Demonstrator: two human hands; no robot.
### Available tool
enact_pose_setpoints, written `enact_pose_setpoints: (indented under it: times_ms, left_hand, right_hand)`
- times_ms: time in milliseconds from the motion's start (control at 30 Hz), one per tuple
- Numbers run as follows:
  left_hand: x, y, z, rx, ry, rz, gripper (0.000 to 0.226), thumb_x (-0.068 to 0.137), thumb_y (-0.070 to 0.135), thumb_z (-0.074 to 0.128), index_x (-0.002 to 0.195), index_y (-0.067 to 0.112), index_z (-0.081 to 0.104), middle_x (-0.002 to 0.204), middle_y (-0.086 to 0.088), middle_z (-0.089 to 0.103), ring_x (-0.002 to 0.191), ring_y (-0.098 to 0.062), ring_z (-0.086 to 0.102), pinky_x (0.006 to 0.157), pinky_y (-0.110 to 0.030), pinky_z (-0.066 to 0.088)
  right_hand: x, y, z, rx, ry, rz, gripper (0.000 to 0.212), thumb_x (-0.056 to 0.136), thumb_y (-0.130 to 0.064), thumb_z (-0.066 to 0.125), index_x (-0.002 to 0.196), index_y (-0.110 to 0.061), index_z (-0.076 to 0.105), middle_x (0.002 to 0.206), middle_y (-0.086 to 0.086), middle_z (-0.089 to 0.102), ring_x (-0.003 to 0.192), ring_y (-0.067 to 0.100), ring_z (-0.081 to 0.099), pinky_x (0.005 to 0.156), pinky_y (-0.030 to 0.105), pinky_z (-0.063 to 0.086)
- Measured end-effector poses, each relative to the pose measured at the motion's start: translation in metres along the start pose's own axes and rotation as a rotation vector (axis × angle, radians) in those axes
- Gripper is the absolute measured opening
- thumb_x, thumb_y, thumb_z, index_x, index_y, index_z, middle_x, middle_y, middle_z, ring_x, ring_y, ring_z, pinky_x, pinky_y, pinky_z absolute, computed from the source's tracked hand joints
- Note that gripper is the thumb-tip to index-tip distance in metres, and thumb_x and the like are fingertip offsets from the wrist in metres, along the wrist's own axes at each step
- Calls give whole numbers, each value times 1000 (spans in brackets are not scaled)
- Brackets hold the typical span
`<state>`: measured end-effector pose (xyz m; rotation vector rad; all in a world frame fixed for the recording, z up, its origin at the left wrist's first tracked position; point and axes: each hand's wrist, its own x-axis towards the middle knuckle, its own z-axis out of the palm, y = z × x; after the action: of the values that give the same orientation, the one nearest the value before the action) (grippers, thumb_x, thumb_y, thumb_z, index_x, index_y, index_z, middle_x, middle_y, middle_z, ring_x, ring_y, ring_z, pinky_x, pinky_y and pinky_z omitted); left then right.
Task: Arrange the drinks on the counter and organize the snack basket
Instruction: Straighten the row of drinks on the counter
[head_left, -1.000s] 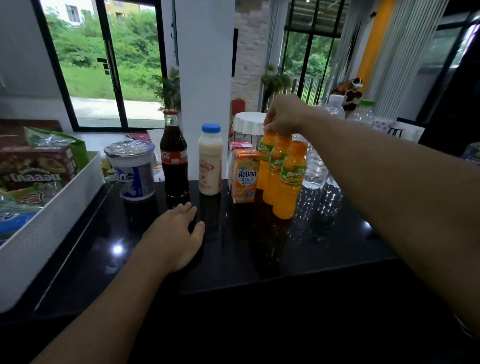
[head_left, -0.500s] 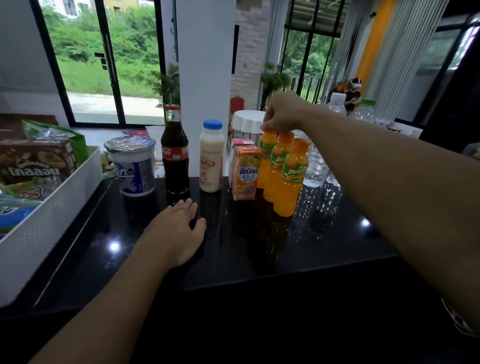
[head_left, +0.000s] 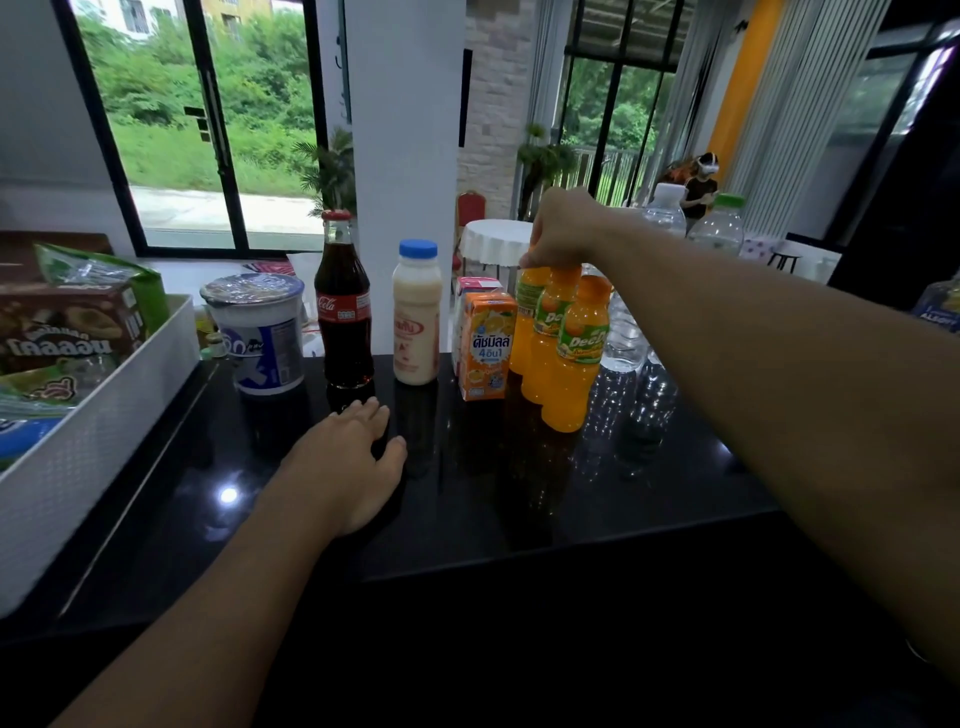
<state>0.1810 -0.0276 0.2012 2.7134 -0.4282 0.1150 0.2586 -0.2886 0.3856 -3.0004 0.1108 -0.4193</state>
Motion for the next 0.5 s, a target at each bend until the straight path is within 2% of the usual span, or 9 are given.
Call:
enact_pose_setpoints:
  times_ms: [133, 233, 300, 333, 400, 433, 500]
  left_hand:
    - [1, 0, 1, -1, -3, -4, 60, 99, 48, 36, 153, 24, 26, 161, 9, 18, 147, -11, 13, 116, -29, 11]
    - [-1, -1, 1, -4, 2, -4, 60, 99, 48, 36, 153, 24, 27, 161, 8, 18, 147, -12, 14, 116, -29, 11]
    - [0, -1, 1, -3, 10, -1, 60, 99, 48, 36, 153, 24, 27, 160, 8, 19, 147, -12, 15, 115, -29, 12]
    - [0, -1, 1, -2, 13, 0, 60, 99, 48, 36, 153, 25, 28, 160, 9, 20, 147, -12, 15, 115, -29, 13]
    - [1, -1, 1, -4, 10, -4, 60, 98, 49, 37, 153, 25, 28, 160, 9, 20, 147, -12, 15, 115, -30, 14]
    - [2, -1, 1, -7, 7, -5, 60, 98, 49, 37, 153, 25, 28, 160, 9, 20, 147, -12, 15, 115, -30, 14]
    - [1, -1, 1, -10, 4, -4, 60, 98, 49, 37, 153, 25, 28, 160, 9, 20, 147, -12, 15, 115, -31, 15]
  right_hand:
    - [0, 3, -5, 1, 1, 14, 49, 87, -36, 76, 120, -2, 66, 116, 13, 66, 100, 27, 67, 88, 40, 58]
    - [-2, 6, -20, 85, 39, 5, 33, 89, -25, 74, 107, 2, 70, 103, 15, 72, 85, 24, 72, 72, 32, 61]
    - [-8, 9, -36, 177, -59, 10, 29, 87, -23, 76, 103, 2, 71, 96, 14, 73, 80, 23, 71, 62, 28, 58]
    - [-12, 9, -42, 208, -155, 12, 30, 86, -23, 77, 104, 1, 71, 96, 12, 73, 83, 23, 72, 65, 30, 59]
    - [-21, 11, -50, 211, -338, 11, 31, 86, -20, 77, 109, -1, 71, 103, 11, 73, 93, 25, 71, 79, 37, 60]
    - [-24, 12, -51, 205, -380, 0, 30, 85, -16, 76, 112, -2, 71, 107, 11, 73, 97, 26, 71, 85, 38, 59]
    - [-30, 15, -48, 204, -367, -29, 29, 85, -11, 76, 113, -4, 72, 110, 10, 73, 98, 24, 70, 84, 34, 58]
